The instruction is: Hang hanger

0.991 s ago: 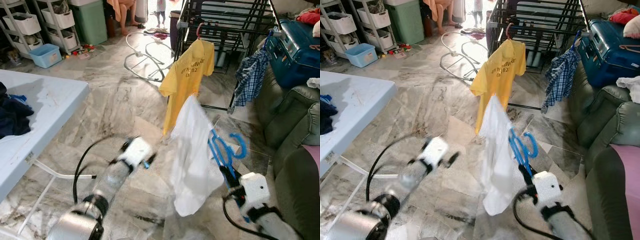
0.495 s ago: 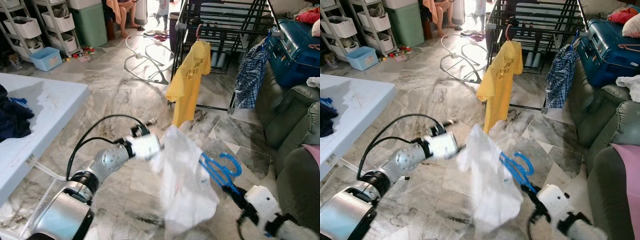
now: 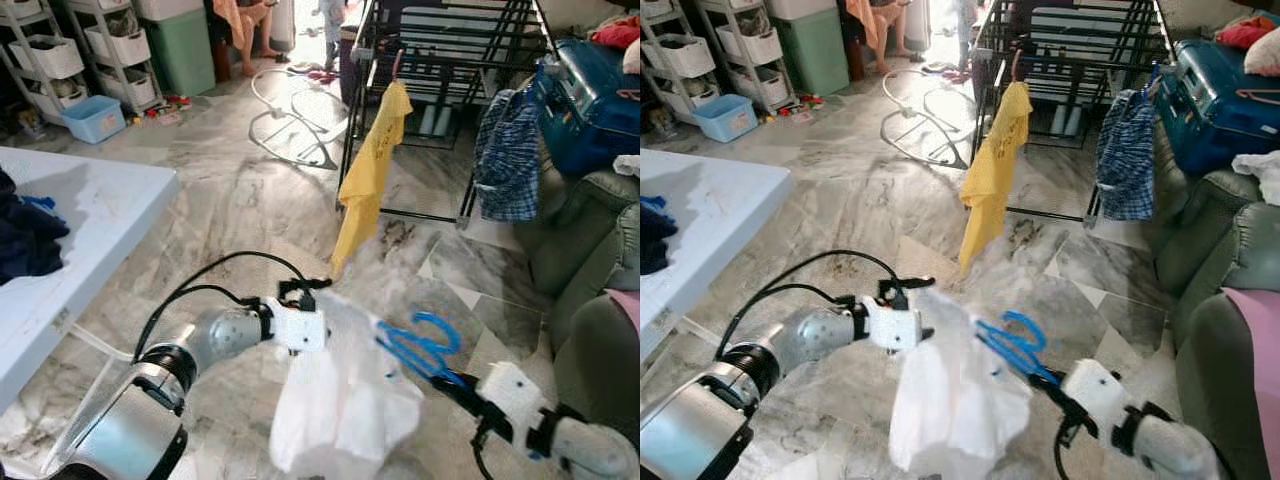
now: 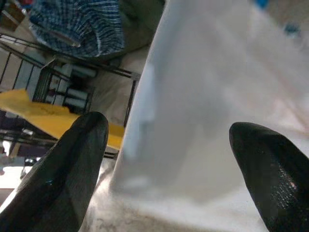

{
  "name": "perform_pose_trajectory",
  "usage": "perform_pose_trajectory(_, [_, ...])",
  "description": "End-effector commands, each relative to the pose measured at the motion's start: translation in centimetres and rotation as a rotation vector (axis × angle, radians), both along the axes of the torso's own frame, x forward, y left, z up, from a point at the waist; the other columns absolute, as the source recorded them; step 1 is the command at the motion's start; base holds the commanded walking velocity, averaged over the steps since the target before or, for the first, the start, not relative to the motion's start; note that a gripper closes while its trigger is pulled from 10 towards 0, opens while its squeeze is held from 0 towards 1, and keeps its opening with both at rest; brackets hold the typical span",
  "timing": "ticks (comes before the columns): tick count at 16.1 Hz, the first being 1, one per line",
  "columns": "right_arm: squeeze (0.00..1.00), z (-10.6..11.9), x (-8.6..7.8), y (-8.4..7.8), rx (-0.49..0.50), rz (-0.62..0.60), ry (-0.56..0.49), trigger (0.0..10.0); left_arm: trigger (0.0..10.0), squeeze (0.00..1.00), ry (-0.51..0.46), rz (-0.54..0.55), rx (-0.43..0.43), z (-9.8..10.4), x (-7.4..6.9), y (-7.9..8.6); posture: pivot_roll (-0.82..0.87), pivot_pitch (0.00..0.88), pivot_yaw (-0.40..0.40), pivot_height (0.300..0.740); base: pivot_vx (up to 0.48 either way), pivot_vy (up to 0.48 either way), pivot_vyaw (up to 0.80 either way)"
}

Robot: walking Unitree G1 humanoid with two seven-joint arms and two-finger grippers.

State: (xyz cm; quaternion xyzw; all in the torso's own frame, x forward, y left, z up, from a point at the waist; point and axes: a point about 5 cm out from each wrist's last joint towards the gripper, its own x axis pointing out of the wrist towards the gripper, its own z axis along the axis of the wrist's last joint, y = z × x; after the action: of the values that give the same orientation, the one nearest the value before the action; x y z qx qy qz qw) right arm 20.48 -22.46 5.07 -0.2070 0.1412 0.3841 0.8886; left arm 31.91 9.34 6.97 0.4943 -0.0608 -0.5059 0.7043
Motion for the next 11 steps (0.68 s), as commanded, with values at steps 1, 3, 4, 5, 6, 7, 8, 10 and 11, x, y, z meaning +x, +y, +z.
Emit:
perform_pose_trajectory(1, [0.00, 0.0, 0.4, 0.3, 0.002, 0.029, 0.008, 10.0, 10.0, 0.00, -0.007, -0.028, 0.031, 0.3, 0.2, 0.0, 0.03, 0.000, -0.009, 0.740, 0.000, 0.000, 0.00])
perform_pose_trajectory(3, [0.00, -0.3, 0.8, 1.4, 0.002, 0.078, 0.023, 10.0, 10.0, 0.00, -0.006, -0.056, 0.055, 0.1, 0.0, -0.4, 0.03, 0.000, -0.007, 0.740, 0.000, 0.000, 0.00])
perform_pose_trajectory(4, [0.00, -0.5, 0.8, 1.8, -0.006, 0.106, 0.033, 10.0, 10.0, 0.00, 0.011, -0.064, 0.069, -0.1, -0.1, -0.5, 0.02, 0.000, -0.007, 0.740, 0.000, 0.000, 0.00])
perform_pose_trajectory(5, [0.00, -0.6, 0.7, 1.9, -0.020, 0.123, 0.037, 10.0, 10.0, 0.00, 0.017, -0.077, 0.094, -0.3, -0.2, -0.5, 0.02, 0.000, -0.006, 0.740, 0.000, 0.000, 0.00])
perform_pose_trajectory(6, [0.00, -0.6, 0.7, 1.9, -0.023, 0.128, 0.037, 10.0, 10.0, 0.00, 0.044, -0.078, 0.104, -0.5, -0.3, -0.4, 0.02, 0.000, -0.006, 0.740, 0.000, 0.000, 0.00])
perform_pose_trajectory(7, [0.00, -0.5, 0.7, 1.9, -0.027, 0.135, 0.036, 10.0, 2.7, 0.00, 0.065, -0.087, 0.115, -0.6, -0.4, -0.4, 0.02, 0.000, -0.007, 0.740, 0.000, 0.000, 0.00])
perform_pose_trajectory(8, [0.00, -0.4, 0.7, 1.8, -0.052, 0.150, 0.029, 10.0, 0.0, 0.00, 0.095, -0.113, 0.140, -0.9, -0.7, -0.3, 0.01, 0.000, -0.006, 0.740, 0.000, 0.000, 0.00])
perform_pose_trajectory(10, [0.00, -0.1, 0.8, 1.5, -0.061, 0.147, 0.017, 10.0, 0.0, 0.00, 0.117, -0.130, 0.159, -1.2, -1.0, -0.3, 0.01, 0.000, -0.005, 0.740, 0.000, 0.000, 0.00])
perform_pose_trajectory(11, [0.00, 0.0, 0.9, 1.4, -0.067, 0.145, 0.010, 10.0, 0.0, 0.00, 0.142, -0.138, 0.173, -1.5, -1.2, -0.3, 0.01, 0.000, -0.004, 0.740, 0.000, 0.000, 0.00])
